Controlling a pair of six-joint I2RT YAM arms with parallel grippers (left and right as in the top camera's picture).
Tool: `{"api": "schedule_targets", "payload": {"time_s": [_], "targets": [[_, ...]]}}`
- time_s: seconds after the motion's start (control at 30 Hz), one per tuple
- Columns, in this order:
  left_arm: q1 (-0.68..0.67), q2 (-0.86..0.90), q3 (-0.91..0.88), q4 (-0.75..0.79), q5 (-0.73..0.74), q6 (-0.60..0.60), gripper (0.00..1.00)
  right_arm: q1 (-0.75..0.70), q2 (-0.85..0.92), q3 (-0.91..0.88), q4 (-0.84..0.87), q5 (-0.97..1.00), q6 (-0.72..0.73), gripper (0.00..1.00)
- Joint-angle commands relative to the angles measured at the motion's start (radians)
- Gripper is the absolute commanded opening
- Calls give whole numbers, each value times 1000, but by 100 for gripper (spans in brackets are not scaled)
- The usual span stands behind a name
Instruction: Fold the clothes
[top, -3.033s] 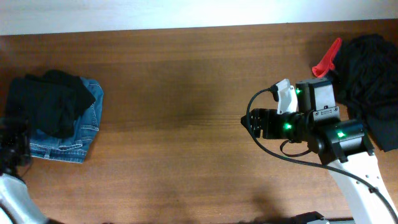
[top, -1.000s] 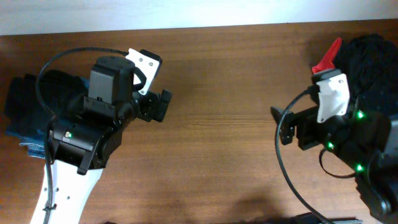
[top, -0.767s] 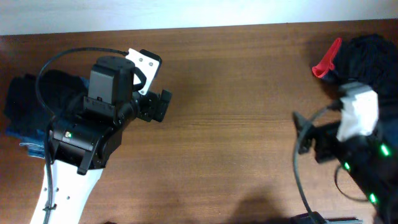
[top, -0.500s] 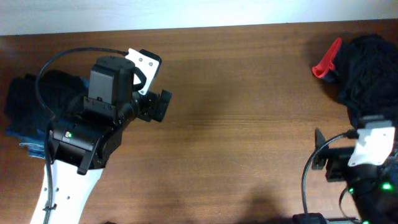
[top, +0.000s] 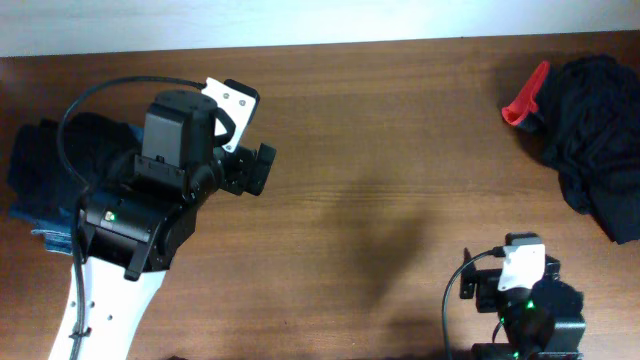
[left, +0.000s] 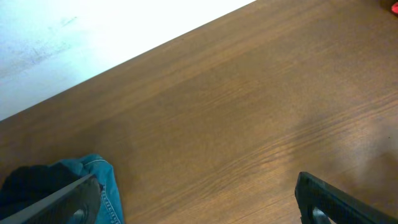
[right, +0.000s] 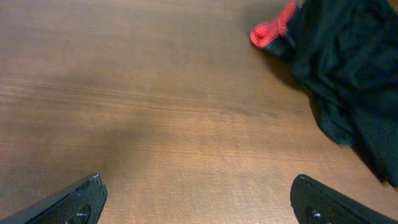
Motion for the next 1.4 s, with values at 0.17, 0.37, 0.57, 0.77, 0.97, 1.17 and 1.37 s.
{"api": "schedule_targets", "payload": {"time_s": [0.17, 0.37, 0.57, 0.77, 0.97, 1.17, 1.37], "targets": [[-4, 3, 16, 1, -5, 19, 99, -9, -180, -155, 14, -56, -3, 99], [-4, 3, 16, 1, -5, 19, 99, -9, -193, -200, 14, -63, -3, 99], [-4, 3, 16, 1, -5, 19, 99, -9, -193, -219, 5, -63, -3, 99], [-4, 3, 16, 1, -5, 19, 99, -9, -193, -219, 5, -63, -3, 99], [-4, 3, 16, 1, -5, 19, 100, -9, -193, -219, 5, -63, -3, 99], [-4, 3, 16, 1, -9, 21, 99, -9, -193, -219, 5, -63, -3, 99], [-4, -3, 16, -29, -76, 35, 99, -9, -193, -219, 5, -63, -3, 99]]}}
